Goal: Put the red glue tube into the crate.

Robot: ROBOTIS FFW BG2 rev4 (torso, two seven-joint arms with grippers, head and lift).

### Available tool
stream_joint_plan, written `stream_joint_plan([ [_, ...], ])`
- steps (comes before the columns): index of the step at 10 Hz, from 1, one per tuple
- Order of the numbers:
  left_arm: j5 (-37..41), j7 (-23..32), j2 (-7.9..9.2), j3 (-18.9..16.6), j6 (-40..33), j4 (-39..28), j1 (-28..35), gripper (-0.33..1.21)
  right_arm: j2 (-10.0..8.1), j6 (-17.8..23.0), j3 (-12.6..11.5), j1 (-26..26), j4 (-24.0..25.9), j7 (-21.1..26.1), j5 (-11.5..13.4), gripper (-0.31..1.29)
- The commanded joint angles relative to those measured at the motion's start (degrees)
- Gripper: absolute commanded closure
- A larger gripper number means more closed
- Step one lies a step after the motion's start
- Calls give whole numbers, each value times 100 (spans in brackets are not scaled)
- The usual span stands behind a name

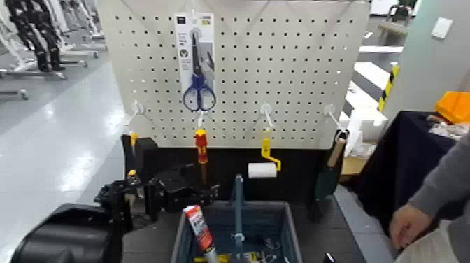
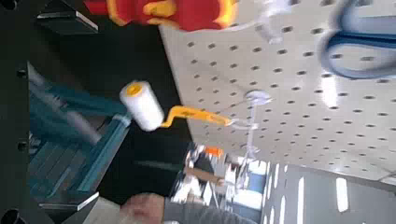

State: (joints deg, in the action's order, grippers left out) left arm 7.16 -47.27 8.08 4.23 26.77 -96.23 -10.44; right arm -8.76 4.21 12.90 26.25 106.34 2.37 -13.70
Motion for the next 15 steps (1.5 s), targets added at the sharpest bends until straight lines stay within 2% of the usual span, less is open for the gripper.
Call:
stream_joint_plan([
  [1,-153,939,-78,-71,-330,-1038,903,-7,-3,45,-7,21,36,18,87,17],
  [2,-136,1660,-140,-151,-796,-1293,1439,-7,-3,45,-7,30,54,36,122,16],
  [3,-118,2354,-280,-230,-1376,-1355,1958,-6,6,72,-34,65,80,44,174,16],
  [5,-373,3066,-605,-388,-2282,-1416,2819,-1,-11,63,-95,153,186,44,315,16],
  [7,-751,3567,-1124,-546,-3002,-1258,3610,3,15,54,-174,302,309,194,491,15],
  [8,-566,4007,-1326,-555,-3196,-1135,3900,9,41,54,-218,364,370,273,623,15],
  [9,-628,4068,-1414,-581,-3213,-1153,3970,12,41,45,-201,425,458,414,781,15],
  [10,-654,4156,-1352,-520,-3248,-1170,3997,12,41,168,-201,443,467,440,939,15],
  [13,-452,4517,-1010,-230,-3231,-1170,3997,13,68,168,-209,487,502,501,1045,15],
  [15,-435,4622,-887,-133,-3222,-1197,3997,13,103,63,-218,513,581,537,1203,15],
])
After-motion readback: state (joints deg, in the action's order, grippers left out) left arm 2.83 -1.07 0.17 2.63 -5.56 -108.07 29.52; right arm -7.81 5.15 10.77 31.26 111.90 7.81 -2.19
